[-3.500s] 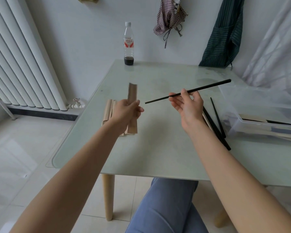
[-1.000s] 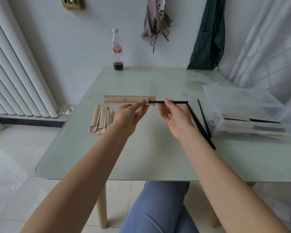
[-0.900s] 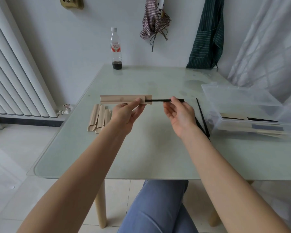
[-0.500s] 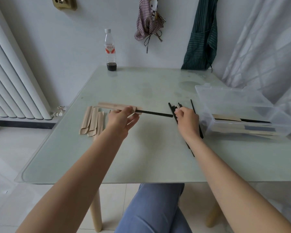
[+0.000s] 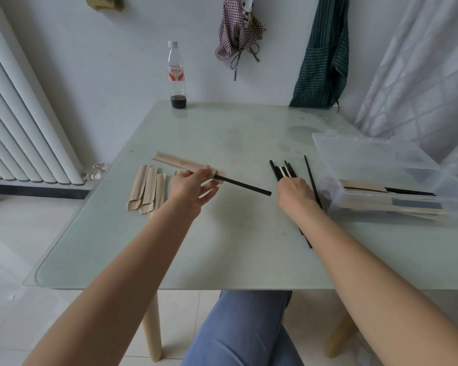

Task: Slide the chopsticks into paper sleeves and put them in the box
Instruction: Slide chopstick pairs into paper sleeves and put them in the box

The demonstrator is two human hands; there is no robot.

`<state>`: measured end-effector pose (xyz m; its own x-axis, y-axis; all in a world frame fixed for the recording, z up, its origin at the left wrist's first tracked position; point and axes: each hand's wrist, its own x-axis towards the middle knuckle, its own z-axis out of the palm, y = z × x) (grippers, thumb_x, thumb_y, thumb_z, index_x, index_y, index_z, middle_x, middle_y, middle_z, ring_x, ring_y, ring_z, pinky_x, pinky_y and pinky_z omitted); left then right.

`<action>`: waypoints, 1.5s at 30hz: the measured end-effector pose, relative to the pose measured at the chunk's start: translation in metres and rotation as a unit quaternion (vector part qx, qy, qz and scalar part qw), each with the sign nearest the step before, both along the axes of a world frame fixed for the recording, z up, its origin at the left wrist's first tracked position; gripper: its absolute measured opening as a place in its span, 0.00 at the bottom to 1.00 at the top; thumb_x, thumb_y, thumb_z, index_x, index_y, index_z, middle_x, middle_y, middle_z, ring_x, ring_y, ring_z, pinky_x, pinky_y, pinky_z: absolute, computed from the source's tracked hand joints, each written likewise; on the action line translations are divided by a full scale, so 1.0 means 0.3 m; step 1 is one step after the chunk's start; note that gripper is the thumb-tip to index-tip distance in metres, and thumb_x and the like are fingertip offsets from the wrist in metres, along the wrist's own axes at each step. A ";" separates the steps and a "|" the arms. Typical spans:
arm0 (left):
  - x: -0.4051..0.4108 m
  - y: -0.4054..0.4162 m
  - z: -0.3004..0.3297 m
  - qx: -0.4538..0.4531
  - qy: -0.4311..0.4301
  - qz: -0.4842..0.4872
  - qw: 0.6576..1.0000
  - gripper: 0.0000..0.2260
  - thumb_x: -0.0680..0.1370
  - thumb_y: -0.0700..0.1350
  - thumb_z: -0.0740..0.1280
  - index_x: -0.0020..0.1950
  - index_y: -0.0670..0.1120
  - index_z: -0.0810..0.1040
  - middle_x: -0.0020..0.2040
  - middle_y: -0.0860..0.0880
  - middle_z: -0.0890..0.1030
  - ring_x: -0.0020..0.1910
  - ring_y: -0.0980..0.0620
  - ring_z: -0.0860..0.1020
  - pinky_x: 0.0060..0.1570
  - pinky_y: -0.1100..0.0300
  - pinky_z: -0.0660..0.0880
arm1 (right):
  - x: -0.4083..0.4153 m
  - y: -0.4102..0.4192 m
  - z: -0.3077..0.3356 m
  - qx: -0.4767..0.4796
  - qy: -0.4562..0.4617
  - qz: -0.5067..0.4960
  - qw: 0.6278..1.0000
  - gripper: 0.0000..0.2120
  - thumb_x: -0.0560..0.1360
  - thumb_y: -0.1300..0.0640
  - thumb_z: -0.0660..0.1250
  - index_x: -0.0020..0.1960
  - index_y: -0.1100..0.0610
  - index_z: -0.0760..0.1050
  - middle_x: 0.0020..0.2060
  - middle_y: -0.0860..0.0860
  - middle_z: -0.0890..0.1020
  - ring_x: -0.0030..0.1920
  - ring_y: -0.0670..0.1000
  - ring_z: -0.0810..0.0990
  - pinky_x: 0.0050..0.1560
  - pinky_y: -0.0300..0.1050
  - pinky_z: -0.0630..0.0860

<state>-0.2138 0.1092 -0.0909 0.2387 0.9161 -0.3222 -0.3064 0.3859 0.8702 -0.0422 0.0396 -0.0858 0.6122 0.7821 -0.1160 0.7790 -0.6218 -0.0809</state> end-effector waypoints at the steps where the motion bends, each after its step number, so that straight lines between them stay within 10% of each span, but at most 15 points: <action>1: -0.003 -0.001 0.000 0.000 -0.001 0.000 1.000 0.03 0.78 0.37 0.64 0.45 0.42 0.75 0.41 0.46 0.80 0.39 0.49 0.81 0.43 0.58 0.78 | 0.000 0.000 0.002 -0.006 -0.004 0.006 1.000 0.18 0.77 0.71 0.55 0.65 0.67 0.69 0.63 0.62 0.73 0.63 0.60 0.73 0.58 0.49 0.72; 13: -0.023 -0.019 0.010 0.000 -0.013 -0.007 1.000 0.04 0.77 0.37 0.65 0.51 0.40 0.75 0.41 0.46 0.80 0.38 0.49 0.81 0.42 0.57 0.80 | 0.001 0.001 0.007 -0.040 -0.088 0.035 0.995 0.17 0.77 0.69 0.55 0.64 0.62 0.71 0.62 0.58 0.74 0.63 0.59 0.74 0.55 0.49 0.74; 20: -0.022 -0.023 0.010 0.028 -0.010 -0.013 0.999 0.02 0.77 0.36 0.66 0.47 0.37 0.74 0.44 0.43 0.81 0.40 0.48 0.82 0.45 0.58 0.80 | -0.004 -0.019 0.110 0.226 0.002 0.015 0.974 0.05 0.77 0.63 0.60 0.45 0.62 0.75 0.39 0.59 0.77 0.45 0.62 0.79 0.36 0.45 0.70; 23: -0.021 -0.025 0.003 0.039 -0.014 0.001 0.999 0.01 0.76 0.35 0.66 0.45 0.38 0.76 0.44 0.44 0.81 0.40 0.49 0.82 0.46 0.60 0.80 | -0.028 -0.004 0.142 0.409 0.182 0.014 0.894 0.01 0.75 0.64 0.63 0.45 0.61 0.72 0.37 0.54 0.77 0.40 0.57 0.80 0.40 0.50 0.79; 28: -0.032 -0.033 -0.013 0.040 -0.050 0.021 0.998 0.05 0.77 0.36 0.66 0.51 0.36 0.76 0.46 0.43 0.82 0.39 0.51 0.83 0.47 0.61 0.80 | -0.104 0.006 0.132 0.552 0.509 -0.033 0.659 0.06 0.74 0.70 0.63 0.43 0.61 0.69 0.37 0.57 0.78 0.35 0.50 0.81 0.40 0.41 0.82; 32: -0.043 -0.030 -0.013 0.043 -0.083 0.018 0.995 0.05 0.78 0.36 0.65 0.52 0.36 0.76 0.46 0.43 0.82 0.41 0.49 0.83 0.47 0.61 0.80 | -0.127 0.011 0.101 0.571 0.566 -0.073 0.590 0.07 0.75 0.70 0.62 0.41 0.61 0.68 0.37 0.59 0.77 0.35 0.51 0.81 0.38 0.39 0.81; 45: -0.032 -0.045 0.010 0.038 -0.104 0.035 0.993 0.08 0.78 0.37 0.65 0.56 0.37 0.75 0.49 0.42 0.81 0.43 0.49 0.82 0.45 0.62 0.80 | -0.173 -0.034 0.098 0.472 0.608 -0.056 0.636 0.03 0.75 0.63 0.66 0.44 0.61 0.73 0.35 0.55 0.82 0.26 0.49 0.81 0.30 0.41 0.80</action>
<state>-0.2234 0.0956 -0.0879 0.2280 0.9524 -0.2024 -0.5056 0.2935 0.8113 -0.0941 0.0293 -0.0564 0.5766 0.8143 -0.0672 -0.2607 0.1054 -0.9597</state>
